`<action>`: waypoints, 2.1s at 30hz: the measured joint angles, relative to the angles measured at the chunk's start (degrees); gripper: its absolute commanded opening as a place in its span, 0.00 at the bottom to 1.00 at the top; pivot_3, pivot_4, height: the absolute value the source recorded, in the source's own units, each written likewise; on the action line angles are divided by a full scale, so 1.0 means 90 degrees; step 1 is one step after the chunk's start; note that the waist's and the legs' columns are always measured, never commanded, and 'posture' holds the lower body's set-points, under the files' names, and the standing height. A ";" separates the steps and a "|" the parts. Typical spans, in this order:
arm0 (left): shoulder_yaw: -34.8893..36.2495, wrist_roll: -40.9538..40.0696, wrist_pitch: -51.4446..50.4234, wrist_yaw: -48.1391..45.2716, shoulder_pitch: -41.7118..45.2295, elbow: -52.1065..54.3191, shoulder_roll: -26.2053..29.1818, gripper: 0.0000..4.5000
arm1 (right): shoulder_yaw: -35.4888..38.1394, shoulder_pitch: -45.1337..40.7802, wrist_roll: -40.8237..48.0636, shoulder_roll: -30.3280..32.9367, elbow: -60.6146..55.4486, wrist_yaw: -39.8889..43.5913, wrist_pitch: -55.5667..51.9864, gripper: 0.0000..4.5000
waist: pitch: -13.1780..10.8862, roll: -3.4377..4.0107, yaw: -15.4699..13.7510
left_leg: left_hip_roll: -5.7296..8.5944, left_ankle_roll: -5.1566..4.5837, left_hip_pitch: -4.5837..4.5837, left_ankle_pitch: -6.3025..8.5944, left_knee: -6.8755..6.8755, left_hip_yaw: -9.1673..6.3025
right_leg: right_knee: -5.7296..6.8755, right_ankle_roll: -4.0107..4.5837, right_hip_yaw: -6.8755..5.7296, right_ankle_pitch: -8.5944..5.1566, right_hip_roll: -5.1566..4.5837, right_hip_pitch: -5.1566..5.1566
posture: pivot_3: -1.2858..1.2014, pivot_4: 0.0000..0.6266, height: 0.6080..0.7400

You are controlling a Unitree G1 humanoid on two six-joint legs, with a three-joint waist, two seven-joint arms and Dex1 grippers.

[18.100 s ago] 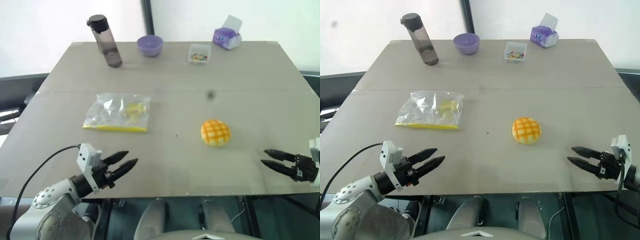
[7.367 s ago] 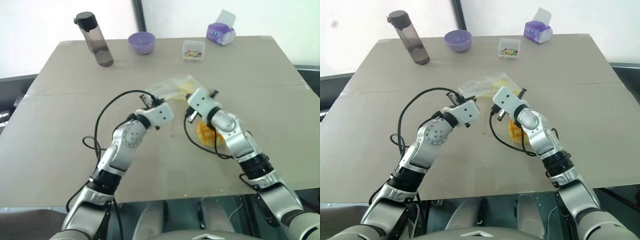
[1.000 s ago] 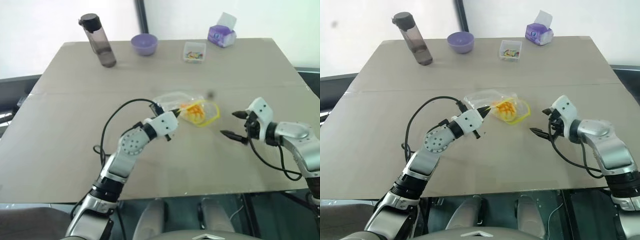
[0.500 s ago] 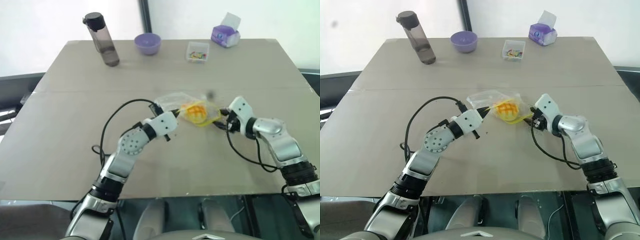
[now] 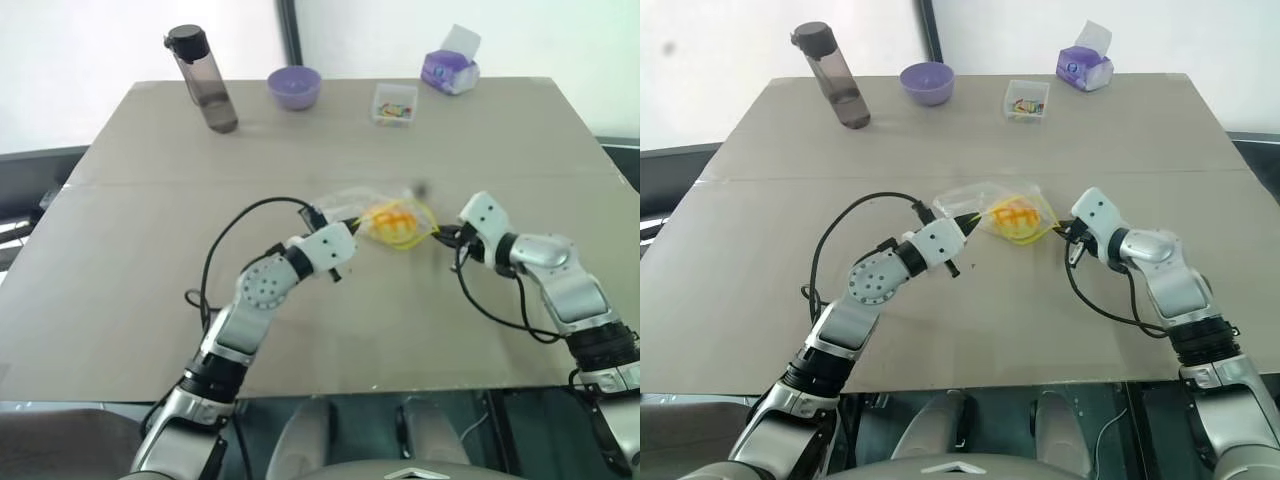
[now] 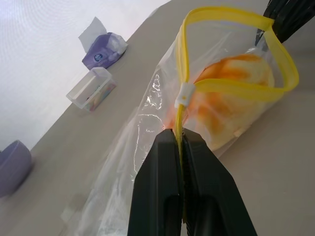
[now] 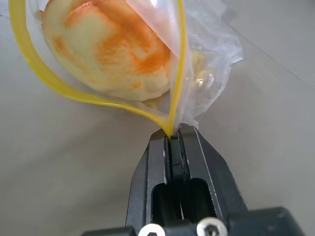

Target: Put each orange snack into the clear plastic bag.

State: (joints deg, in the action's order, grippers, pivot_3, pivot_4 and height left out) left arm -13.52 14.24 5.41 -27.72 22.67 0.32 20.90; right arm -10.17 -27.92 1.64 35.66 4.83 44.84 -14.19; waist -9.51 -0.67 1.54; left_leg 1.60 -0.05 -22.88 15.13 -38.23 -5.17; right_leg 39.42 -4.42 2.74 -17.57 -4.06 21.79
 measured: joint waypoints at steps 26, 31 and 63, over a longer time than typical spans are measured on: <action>0.0503 -0.0476 -0.0235 -0.0230 0.1554 0.0021 0.0279 0.00 | 0.0489 -0.0875 0.0060 0.1313 -0.1114 0.0812 -0.0365 0.68 | -0.0007 0.0002 0.0027 | 0.0001 0.0019 -0.0021 -0.0011 0.0013 -0.0010 | -0.0053 -0.0002 -0.0016 0.0001 -0.0002 -0.0005 | 0.52 0.24 1.00; 0.0434 -0.0476 -0.0210 -0.0276 0.1482 0.0023 0.0285 0.00 | 0.0414 -0.1584 0.0544 0.0745 -0.1899 0.1022 -0.0714 0.68 | -0.0008 0.0003 0.0110 | -0.0005 0.0020 -0.0016 -0.0011 0.0013 -0.0005 | -0.0048 -0.0002 -0.0012 0.0001 0.0002 -0.0005 | 0.52 0.24 1.00; 0.0311 -0.0209 -0.0333 -0.0368 0.1310 0.0347 0.0462 0.00 | -0.0580 -0.2457 -0.0841 -0.0891 -0.0635 0.0379 0.1147 0.51 | -0.0007 0.0003 0.0104 | 0.0008 0.0024 -0.0103 -0.0014 -0.0017 -0.0006 | 0.0004 -0.0001 -0.0010 0.0001 -0.0005 0.0100 | 0.52 0.24 1.00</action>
State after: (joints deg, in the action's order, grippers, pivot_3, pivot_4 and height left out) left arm -10.72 12.36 2.42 -31.03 34.46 3.45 25.06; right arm -15.39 -50.04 -5.93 27.64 -0.89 48.25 -3.87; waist -9.57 -0.64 2.47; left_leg 1.68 0.17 -23.80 15.01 -38.38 -5.22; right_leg 39.46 -4.43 2.66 -17.56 -4.11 22.69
